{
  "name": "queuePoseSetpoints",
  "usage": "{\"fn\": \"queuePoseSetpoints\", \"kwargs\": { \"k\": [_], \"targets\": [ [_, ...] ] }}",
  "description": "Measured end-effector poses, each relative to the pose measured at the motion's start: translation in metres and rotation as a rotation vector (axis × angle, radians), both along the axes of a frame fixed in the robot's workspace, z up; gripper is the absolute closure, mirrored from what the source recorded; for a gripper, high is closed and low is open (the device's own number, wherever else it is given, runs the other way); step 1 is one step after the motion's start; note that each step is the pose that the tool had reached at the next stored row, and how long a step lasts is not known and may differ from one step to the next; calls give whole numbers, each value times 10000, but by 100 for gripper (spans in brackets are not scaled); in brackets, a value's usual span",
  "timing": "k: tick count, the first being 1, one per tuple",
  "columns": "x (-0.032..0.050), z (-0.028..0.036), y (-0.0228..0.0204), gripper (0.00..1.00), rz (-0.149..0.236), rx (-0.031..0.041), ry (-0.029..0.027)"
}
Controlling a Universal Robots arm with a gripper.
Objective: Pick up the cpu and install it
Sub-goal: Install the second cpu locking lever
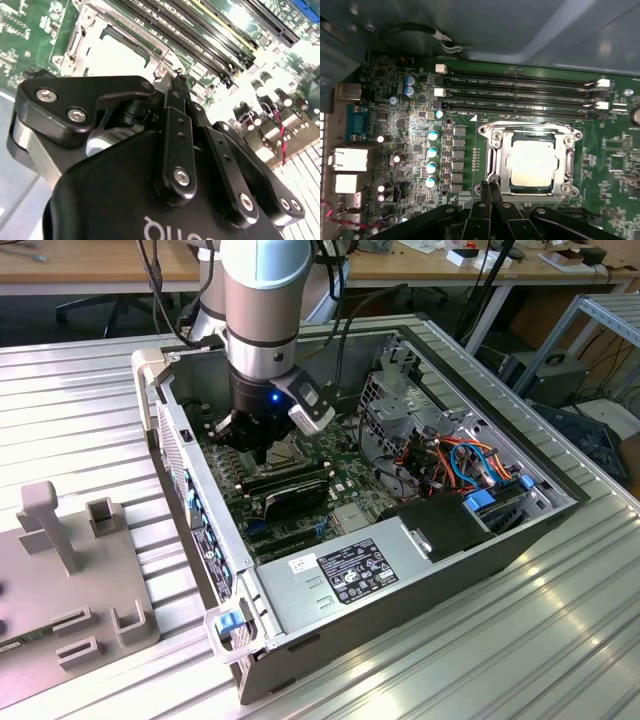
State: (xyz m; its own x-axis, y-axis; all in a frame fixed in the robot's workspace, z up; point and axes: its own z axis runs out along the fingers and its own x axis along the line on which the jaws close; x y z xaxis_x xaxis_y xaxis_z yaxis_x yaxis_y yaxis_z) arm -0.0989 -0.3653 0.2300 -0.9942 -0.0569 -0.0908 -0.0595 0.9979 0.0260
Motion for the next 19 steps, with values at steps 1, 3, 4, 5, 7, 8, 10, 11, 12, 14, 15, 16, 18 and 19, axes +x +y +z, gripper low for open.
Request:
{"fn": "queuePoseSetpoints", "kwargs": {
  "k": [1, 3, 4, 5, 7, 8, 10, 11, 12, 14, 15, 16, 18, 19],
  "targets": [
    [0, 27, 0, 89, -2, 0, 2],
    [1, 92, 0, 89, -5, -1, 11],
    [1, 127, 0, 89, -8, 0, 14],
    [2, 149, 0, 89, -10, -1, 18],
    [3, 158, 0, 89, -11, 0, 23],
    [3, 158, 0, 89, -12, 0, 24],
    [14, 158, 0, 89, -19, 18, 29],
    [19, 157, 0, 89, -41, 54, 30],
    [21, 155, 0, 89, -84, 105, 29],
    [21, 154, 0, 89, -211, 176, 30],
    [21, 153, 0, 89, -355, 227, 29],
    [22, 153, 1, 89, -415, 243, 29],
    [34, 152, 0, 89, -466, 252, 48],
    [50, 152, 0, 89, -475, 252, 67]
  ]
}}
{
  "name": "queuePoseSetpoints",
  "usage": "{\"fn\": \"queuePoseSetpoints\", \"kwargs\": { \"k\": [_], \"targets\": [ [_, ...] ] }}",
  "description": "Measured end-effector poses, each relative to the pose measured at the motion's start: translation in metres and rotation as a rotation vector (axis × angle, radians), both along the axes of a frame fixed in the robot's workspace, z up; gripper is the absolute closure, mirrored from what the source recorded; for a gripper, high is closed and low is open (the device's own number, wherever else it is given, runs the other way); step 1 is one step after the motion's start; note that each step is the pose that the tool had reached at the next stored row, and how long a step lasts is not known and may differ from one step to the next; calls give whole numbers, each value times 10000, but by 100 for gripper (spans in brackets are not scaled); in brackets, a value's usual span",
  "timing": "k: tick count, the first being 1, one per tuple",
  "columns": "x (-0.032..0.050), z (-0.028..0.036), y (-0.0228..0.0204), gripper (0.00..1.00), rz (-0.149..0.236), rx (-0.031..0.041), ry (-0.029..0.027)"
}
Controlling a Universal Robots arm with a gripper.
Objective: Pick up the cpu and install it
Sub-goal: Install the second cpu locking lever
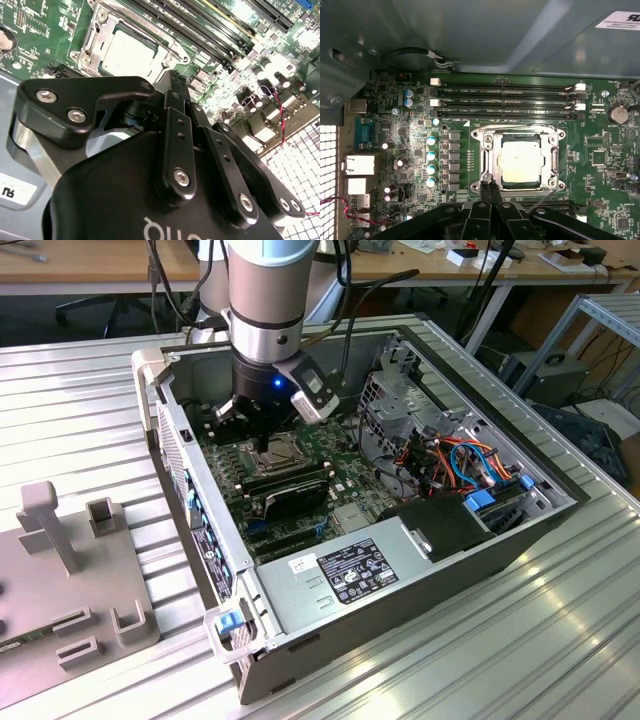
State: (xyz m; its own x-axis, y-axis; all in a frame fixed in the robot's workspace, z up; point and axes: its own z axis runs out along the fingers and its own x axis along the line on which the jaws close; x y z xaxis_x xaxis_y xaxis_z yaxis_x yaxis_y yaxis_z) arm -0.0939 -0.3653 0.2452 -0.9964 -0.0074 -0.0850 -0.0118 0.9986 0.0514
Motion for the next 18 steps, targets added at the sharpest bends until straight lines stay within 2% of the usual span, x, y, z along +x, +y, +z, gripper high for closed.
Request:
{"fn": "queuePoseSetpoints", "kwargs": {
  "k": [9, 10, 12, 15, 18],
  "targets": [
    [273, -15, -1, 89, -25, 31, 56],
    [292, -15, -5, 89, -27, 31, 109],
    [335, -15, -22, 89, -34, 31, 287],
    [337, -14, -23, 89, -40, 27, 289],
    [368, 2, -24, 89, -38, 27, 354]
  ]
}}
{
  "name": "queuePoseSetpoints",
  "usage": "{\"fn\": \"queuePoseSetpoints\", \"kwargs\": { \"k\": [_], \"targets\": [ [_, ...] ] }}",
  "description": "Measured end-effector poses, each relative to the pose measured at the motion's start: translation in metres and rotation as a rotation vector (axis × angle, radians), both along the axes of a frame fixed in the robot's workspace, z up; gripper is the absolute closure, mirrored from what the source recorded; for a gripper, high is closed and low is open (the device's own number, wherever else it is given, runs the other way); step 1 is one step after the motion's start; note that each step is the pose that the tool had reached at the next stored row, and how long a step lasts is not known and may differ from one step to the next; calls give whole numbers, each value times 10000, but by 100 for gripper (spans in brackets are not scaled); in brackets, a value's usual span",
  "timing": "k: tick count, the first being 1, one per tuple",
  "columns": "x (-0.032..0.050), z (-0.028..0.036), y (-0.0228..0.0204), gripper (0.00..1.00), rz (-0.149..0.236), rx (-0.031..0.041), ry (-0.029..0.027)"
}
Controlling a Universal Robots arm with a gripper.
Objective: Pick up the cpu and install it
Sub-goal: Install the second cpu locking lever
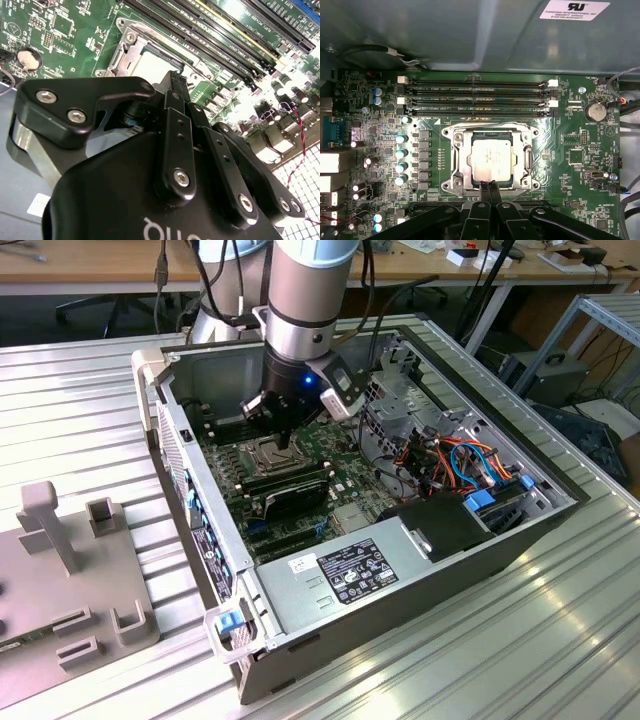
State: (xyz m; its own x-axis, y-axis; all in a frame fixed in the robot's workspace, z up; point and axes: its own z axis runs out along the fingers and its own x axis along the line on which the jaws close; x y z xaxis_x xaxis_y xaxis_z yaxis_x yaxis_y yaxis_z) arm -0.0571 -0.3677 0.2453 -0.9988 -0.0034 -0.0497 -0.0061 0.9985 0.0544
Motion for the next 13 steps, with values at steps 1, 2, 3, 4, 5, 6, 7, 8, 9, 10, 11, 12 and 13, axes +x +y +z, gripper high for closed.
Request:
{"fn": "queuePoseSetpoints", "kwargs": {
  "k": [1, 2, 3, 4, 5, 6, 7, 8, 9, 10, 11, 12, 13],
  "targets": [
    [12, 7, -1, 89, -1, -1, 27],
    [26, 12, -6, 89, -1, 0, 57],
    [39, 16, -16, 89, -1, 0, 90],
    [44, 17, -28, 89, -2, -1, 105],
    [47, 18, -41, 89, -1, 0, 113],
    [50, 18, -55, 89, -1, 0, 122],
    [53, 19, -78, 89, -1, 0, 136],
    [55, 19, -92, 89, 0, -1, 148],
    [57, 19, -106, 89, 0, -1, 158],
    [58, 19, -121, 89, -1, -1, 166],
    [58, 19, -127, 89, 0, 0, 166],
    [57, 19, -129, 89, -2, 1, 166],
    [57, 19, -130, 89, -2, 0, 167]
  ]
}}
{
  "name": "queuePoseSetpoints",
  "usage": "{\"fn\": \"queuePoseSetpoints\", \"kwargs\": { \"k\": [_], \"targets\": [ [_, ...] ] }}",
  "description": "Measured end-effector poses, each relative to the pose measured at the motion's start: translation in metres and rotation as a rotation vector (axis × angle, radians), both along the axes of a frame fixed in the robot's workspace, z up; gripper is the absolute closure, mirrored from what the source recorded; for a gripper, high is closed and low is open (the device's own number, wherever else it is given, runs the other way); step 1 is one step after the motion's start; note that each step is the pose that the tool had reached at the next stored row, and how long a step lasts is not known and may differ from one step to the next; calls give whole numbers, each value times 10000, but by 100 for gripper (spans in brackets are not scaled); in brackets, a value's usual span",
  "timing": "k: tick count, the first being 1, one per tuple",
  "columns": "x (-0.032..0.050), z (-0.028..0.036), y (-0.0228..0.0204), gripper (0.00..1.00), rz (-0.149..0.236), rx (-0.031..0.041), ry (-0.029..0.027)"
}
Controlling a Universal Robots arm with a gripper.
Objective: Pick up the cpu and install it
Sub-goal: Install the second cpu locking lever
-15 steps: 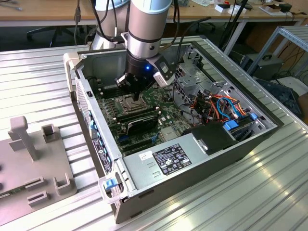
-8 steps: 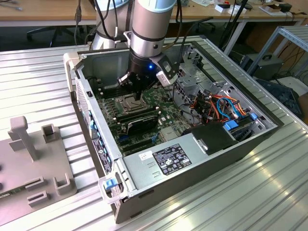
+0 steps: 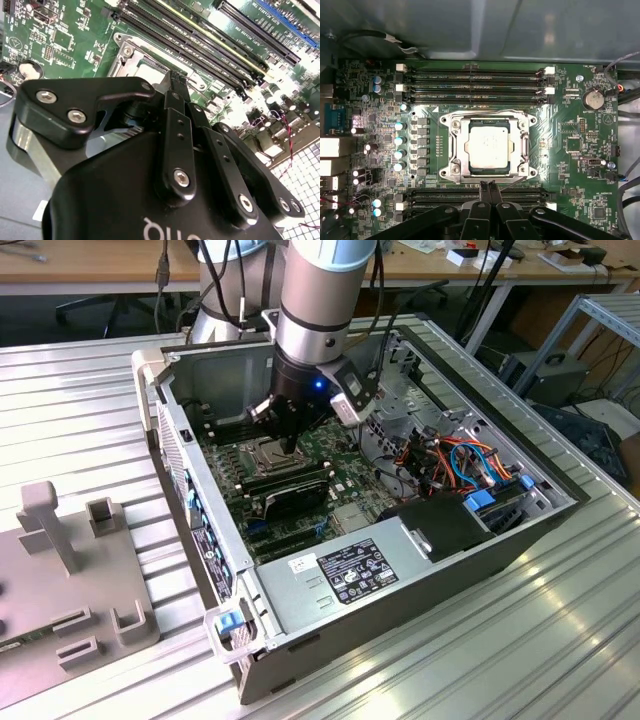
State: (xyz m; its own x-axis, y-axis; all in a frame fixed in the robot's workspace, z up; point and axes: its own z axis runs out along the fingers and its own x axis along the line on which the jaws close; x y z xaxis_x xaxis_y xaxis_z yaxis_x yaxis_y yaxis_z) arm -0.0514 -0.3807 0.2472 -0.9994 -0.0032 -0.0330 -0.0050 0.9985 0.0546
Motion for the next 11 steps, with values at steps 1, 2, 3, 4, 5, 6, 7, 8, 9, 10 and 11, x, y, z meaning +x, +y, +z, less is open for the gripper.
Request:
{"fn": "queuePoseSetpoints", "kwargs": {
  "k": [1, 2, 3, 4, 5, 6, 7, 8, 9, 10, 11],
  "targets": [
    [-1, 0, -2, 89, 1, 0, 0],
    [-2, 0, -2, 89, 2, -1, 0],
    [-5, 0, -6, 89, 2, -1, 0],
    [-8, 1, -11, 89, 1, -1, 0],
    [-9, 0, -16, 89, 1, 0, 1],
    [-10, 0, -22, 89, 1, 0, 0],
    [-11, 0, -29, 89, 1, 0, 1],
    [-13, 0, -36, 89, 0, -1, 0],
    [-15, 0, -40, 89, -1, 0, 0],
    [-22, 0, -45, 89, 0, 0, -1],
    [-36, -2, -45, 89, 1, 1, -1]
  ]
}}
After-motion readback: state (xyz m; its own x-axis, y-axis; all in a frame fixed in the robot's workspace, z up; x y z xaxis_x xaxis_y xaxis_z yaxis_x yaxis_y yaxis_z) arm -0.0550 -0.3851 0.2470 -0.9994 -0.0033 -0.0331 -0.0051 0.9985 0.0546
